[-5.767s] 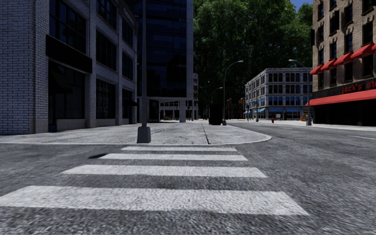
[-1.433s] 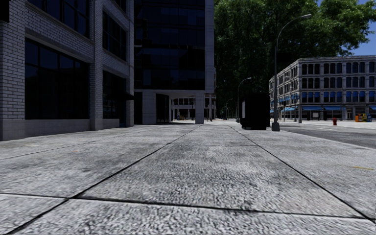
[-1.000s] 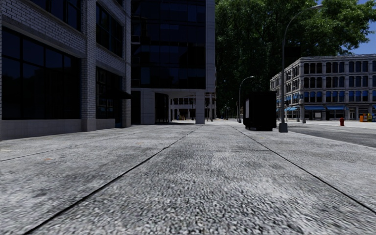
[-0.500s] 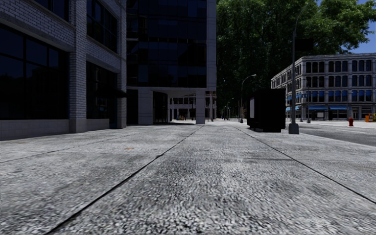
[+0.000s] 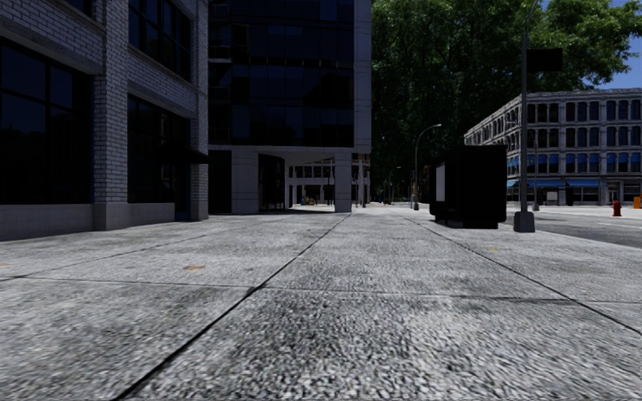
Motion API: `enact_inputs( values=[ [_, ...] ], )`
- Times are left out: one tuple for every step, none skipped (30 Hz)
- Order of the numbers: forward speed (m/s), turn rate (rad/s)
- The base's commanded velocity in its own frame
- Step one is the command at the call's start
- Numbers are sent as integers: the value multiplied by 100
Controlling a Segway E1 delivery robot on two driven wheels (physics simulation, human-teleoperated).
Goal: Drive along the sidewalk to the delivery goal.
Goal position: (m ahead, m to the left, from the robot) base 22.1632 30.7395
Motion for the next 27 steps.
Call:
enact_inputs(
  values=[
    [200,0],
    [200,0],
    [200,0],
    [200,0],
    [200,0],
    [200,0],
    [200,0],
    [200,0],
    [200,0],
    [200,0],
    [200,0],
    [200,0],
    [200,0],
    [200,0],
    [200,0],
    [200,0],
    [200,0],
    [200,0],
    [200,0],
    [200,0],
    [200,0],
    [200,0],
    [200,0],
    [200,0],
    [200,0],
    [200,0],
    [200,0]
  ],
)
